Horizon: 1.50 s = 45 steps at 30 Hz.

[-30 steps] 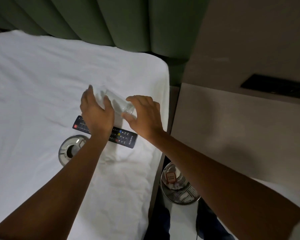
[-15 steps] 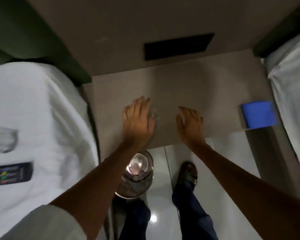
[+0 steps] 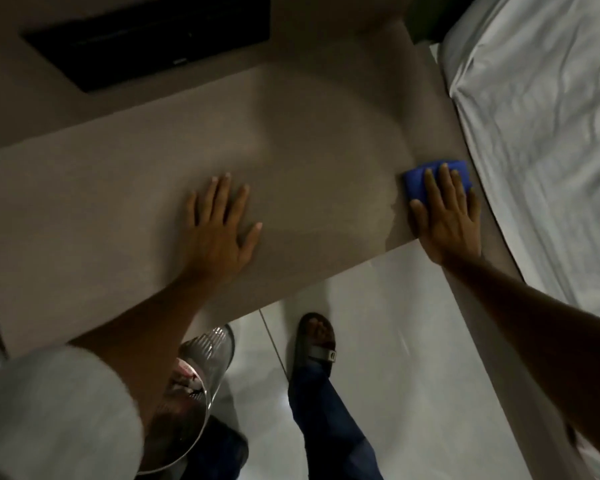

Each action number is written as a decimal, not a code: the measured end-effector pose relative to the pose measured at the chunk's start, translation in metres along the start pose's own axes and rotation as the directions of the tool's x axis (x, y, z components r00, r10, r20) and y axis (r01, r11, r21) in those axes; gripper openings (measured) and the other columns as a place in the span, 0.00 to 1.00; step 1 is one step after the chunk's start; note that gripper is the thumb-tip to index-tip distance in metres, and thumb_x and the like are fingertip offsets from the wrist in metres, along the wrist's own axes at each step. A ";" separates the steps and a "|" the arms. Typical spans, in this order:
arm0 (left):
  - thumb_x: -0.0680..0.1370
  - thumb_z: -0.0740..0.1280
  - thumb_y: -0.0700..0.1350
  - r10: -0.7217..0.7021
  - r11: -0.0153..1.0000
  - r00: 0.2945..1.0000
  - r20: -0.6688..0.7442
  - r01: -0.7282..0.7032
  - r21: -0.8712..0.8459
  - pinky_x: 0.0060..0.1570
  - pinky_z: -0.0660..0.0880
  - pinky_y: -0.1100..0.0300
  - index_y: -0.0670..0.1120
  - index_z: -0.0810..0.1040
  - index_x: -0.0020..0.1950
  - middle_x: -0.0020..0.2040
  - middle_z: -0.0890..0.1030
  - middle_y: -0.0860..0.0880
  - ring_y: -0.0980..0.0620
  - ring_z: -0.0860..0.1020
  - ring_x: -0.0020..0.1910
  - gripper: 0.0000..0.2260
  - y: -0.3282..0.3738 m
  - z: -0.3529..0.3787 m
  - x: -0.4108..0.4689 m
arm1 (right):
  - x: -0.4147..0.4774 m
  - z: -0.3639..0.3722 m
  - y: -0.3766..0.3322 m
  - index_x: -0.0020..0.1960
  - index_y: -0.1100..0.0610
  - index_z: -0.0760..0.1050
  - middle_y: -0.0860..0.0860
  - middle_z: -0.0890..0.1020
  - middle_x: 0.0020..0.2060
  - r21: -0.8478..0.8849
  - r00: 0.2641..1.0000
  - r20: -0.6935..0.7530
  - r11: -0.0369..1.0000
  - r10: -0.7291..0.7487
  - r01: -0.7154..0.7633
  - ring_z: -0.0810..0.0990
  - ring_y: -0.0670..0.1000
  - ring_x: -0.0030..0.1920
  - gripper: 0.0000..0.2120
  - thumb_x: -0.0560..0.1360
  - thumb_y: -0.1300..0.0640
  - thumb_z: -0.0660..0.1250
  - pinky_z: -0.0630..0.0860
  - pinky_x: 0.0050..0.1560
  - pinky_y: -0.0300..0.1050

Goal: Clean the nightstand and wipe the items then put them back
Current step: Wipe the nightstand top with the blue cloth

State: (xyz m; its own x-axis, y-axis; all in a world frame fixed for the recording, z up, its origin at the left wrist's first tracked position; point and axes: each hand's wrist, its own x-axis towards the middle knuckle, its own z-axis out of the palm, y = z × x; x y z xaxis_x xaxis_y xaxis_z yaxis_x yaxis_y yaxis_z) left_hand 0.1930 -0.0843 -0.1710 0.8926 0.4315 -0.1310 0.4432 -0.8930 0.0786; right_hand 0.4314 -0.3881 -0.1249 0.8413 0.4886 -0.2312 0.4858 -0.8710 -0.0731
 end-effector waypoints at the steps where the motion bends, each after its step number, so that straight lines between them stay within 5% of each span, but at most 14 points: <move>1: 0.79 0.50 0.63 0.011 1.000 1.000 -0.004 -0.011 -0.001 0.75 0.52 0.41 0.52 0.56 0.78 0.80 0.57 0.44 0.43 0.55 0.78 0.30 0.001 0.001 0.000 | 0.001 0.003 0.004 0.77 0.49 0.50 0.55 0.51 0.78 0.037 0.999 -0.027 0.999 0.036 -0.035 0.48 0.54 0.77 0.28 0.80 0.40 0.46 0.46 0.75 0.60; 6: 0.79 0.51 0.63 0.009 1.000 0.999 -0.053 -0.011 -0.027 0.75 0.52 0.41 0.52 0.57 0.78 0.79 0.58 0.44 0.43 0.56 0.78 0.30 0.001 -0.005 0.001 | -0.007 0.018 -0.036 0.77 0.46 0.49 0.55 0.50 0.78 0.147 0.985 -0.062 0.978 0.159 -0.149 0.46 0.55 0.77 0.27 0.80 0.41 0.45 0.47 0.74 0.62; 9: 0.78 0.53 0.62 0.011 0.999 0.997 -0.080 -0.013 -0.035 0.75 0.53 0.41 0.52 0.59 0.78 0.79 0.59 0.44 0.43 0.57 0.78 0.29 0.001 -0.004 -0.001 | -0.035 0.032 -0.091 0.77 0.45 0.44 0.52 0.47 0.78 0.132 0.991 0.006 0.983 -0.133 0.131 0.41 0.52 0.77 0.26 0.81 0.42 0.44 0.38 0.75 0.57; 11: 0.78 0.53 0.62 0.008 0.999 0.995 -0.101 -0.012 -0.038 0.75 0.53 0.42 0.52 0.60 0.78 0.79 0.59 0.45 0.44 0.58 0.78 0.29 0.000 -0.004 -0.001 | -0.047 0.041 -0.123 0.77 0.45 0.46 0.52 0.48 0.78 0.124 0.928 0.029 0.923 -0.370 0.364 0.41 0.52 0.77 0.25 0.81 0.43 0.43 0.36 0.75 0.56; 15: 0.78 0.53 0.62 0.020 0.999 0.995 -0.099 -0.025 -0.045 0.75 0.53 0.42 0.52 0.59 0.78 0.79 0.59 0.45 0.45 0.56 0.78 0.29 0.000 -0.003 -0.002 | -0.028 0.039 -0.126 0.77 0.46 0.47 0.52 0.50 0.78 0.027 0.830 0.042 0.831 -0.556 0.556 0.45 0.54 0.77 0.25 0.81 0.45 0.46 0.41 0.75 0.57; 17: 0.78 0.52 0.62 0.022 0.999 0.997 -0.071 -0.025 -0.044 0.75 0.52 0.42 0.52 0.58 0.78 0.79 0.58 0.45 0.44 0.55 0.79 0.30 -0.003 -0.003 0.000 | -0.008 0.030 -0.108 0.77 0.47 0.49 0.54 0.53 0.77 0.020 0.867 0.009 0.867 -0.498 0.498 0.47 0.55 0.77 0.25 0.81 0.46 0.47 0.40 0.75 0.56; 21: 0.79 0.51 0.62 0.024 0.999 0.998 -0.050 -0.026 -0.041 0.76 0.50 0.41 0.52 0.57 0.79 0.80 0.57 0.44 0.44 0.53 0.79 0.30 -0.002 -0.002 0.000 | 0.039 0.011 -0.064 0.76 0.46 0.50 0.54 0.54 0.78 0.020 0.988 -0.040 0.989 -0.146 0.147 0.48 0.55 0.77 0.25 0.81 0.44 0.45 0.43 0.73 0.65; 26: 0.79 0.51 0.62 0.024 0.998 0.999 -0.039 -0.026 -0.053 0.76 0.51 0.41 0.52 0.55 0.79 0.80 0.56 0.44 0.45 0.52 0.79 0.30 -0.002 -0.004 0.000 | 0.091 -0.009 -0.053 0.76 0.43 0.52 0.52 0.52 0.78 0.207 0.991 -0.028 0.971 0.130 -0.121 0.46 0.53 0.77 0.25 0.79 0.43 0.45 0.45 0.72 0.68; 31: 0.78 0.53 0.62 0.022 0.998 0.999 -0.049 -0.025 -0.055 0.76 0.50 0.42 0.52 0.56 0.79 0.80 0.57 0.45 0.45 0.53 0.79 0.31 -0.001 -0.004 0.000 | 0.078 0.007 -0.142 0.77 0.46 0.50 0.54 0.50 0.78 0.145 0.977 -0.013 0.966 -0.212 0.212 0.44 0.55 0.77 0.25 0.80 0.47 0.48 0.39 0.72 0.66; 34: 0.78 0.54 0.62 0.009 0.998 0.997 -0.077 -0.013 -0.054 0.76 0.52 0.42 0.52 0.59 0.78 0.79 0.59 0.44 0.45 0.56 0.78 0.30 -0.001 -0.004 0.000 | 0.061 0.021 -0.203 0.76 0.46 0.53 0.54 0.54 0.77 0.083 0.854 -0.008 0.851 -0.520 0.519 0.47 0.55 0.77 0.25 0.80 0.48 0.50 0.43 0.73 0.65; 36: 0.78 0.54 0.62 0.015 0.998 0.997 -0.077 -0.019 -0.054 0.75 0.53 0.42 0.52 0.60 0.78 0.79 0.60 0.44 0.45 0.57 0.78 0.30 -0.001 -0.004 -0.001 | 0.063 0.022 -0.211 0.75 0.46 0.56 0.53 0.57 0.77 0.062 0.799 -0.014 0.797 -0.602 0.601 0.50 0.55 0.77 0.23 0.80 0.48 0.52 0.44 0.73 0.63; 39: 0.78 0.52 0.63 0.019 0.998 0.999 -0.048 -0.022 -0.058 0.76 0.50 0.43 0.52 0.58 0.78 0.79 0.58 0.45 0.45 0.55 0.79 0.30 -0.003 -0.004 0.000 | 0.091 0.016 -0.183 0.75 0.47 0.58 0.55 0.58 0.76 0.076 0.856 -0.046 0.852 -0.515 0.517 0.52 0.56 0.77 0.23 0.81 0.48 0.53 0.47 0.72 0.64; 45: 0.78 0.50 0.64 0.022 0.998 1.000 -0.022 -0.024 -0.066 0.76 0.48 0.42 0.52 0.55 0.79 0.80 0.56 0.45 0.45 0.52 0.79 0.31 -0.003 0.000 0.001 | 0.188 -0.018 -0.095 0.76 0.46 0.52 0.54 0.50 0.78 0.142 1.000 -0.028 0.990 -0.004 0.008 0.46 0.56 0.77 0.24 0.81 0.45 0.50 0.43 0.71 0.66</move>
State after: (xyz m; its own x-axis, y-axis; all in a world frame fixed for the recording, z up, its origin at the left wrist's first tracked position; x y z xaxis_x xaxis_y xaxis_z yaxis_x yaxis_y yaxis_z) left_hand 0.1930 -0.0809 -0.1712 0.9038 0.4142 -0.1073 0.4265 -0.8925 0.1468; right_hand 0.5479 -0.2128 -0.1436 0.8457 0.4931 -0.2040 0.4535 -0.8656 -0.2122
